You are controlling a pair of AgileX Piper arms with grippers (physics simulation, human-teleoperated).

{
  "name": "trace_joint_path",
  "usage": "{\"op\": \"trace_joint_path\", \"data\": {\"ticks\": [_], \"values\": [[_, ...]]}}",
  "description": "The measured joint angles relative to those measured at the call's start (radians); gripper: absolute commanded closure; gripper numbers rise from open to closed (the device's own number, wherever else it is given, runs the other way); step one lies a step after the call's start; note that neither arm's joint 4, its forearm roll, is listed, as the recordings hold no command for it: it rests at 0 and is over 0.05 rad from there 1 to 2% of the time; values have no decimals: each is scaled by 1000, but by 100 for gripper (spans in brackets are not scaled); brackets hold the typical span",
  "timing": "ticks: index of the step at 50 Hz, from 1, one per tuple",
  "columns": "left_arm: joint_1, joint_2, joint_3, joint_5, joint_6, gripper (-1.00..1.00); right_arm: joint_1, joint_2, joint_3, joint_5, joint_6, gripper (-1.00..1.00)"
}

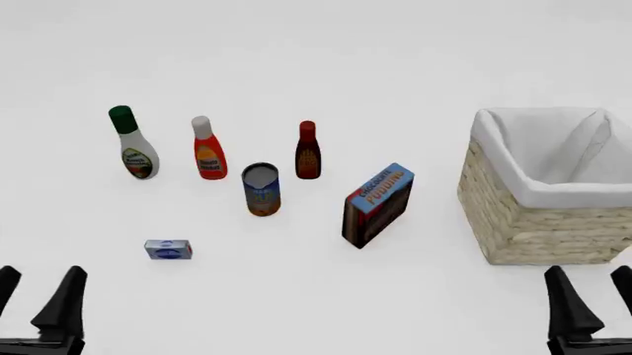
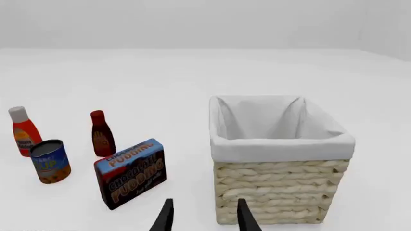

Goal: Pick the bbq sauce and place it in the basket.

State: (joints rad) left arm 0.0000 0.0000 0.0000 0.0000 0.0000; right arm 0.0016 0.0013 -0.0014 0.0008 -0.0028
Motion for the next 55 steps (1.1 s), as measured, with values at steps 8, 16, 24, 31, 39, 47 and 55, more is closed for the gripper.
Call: {"op": "trace_joint_path", "data": {"ticks": [8,16,24,31,39,47,55], "values": [[0,0,0,0,0,-100,3,1,-2,3,-5,-100],[0,0,0,0,0,-100,6,4,-2,5,-9,-100],[0,0,0,0,0,-100,9,23,-17,4,-11,-100],[0,0,0,0,0,-100,17,74,-62,-6,-15,-100],[0,0,0,0,0,-100,34,126,-132,7,-28,-100],[0,0,0,0,0,-100,50,178,-212,32,-39,-100],[0,0,0,0,0,-100,75,245,-289,49,-44,-100]]}}
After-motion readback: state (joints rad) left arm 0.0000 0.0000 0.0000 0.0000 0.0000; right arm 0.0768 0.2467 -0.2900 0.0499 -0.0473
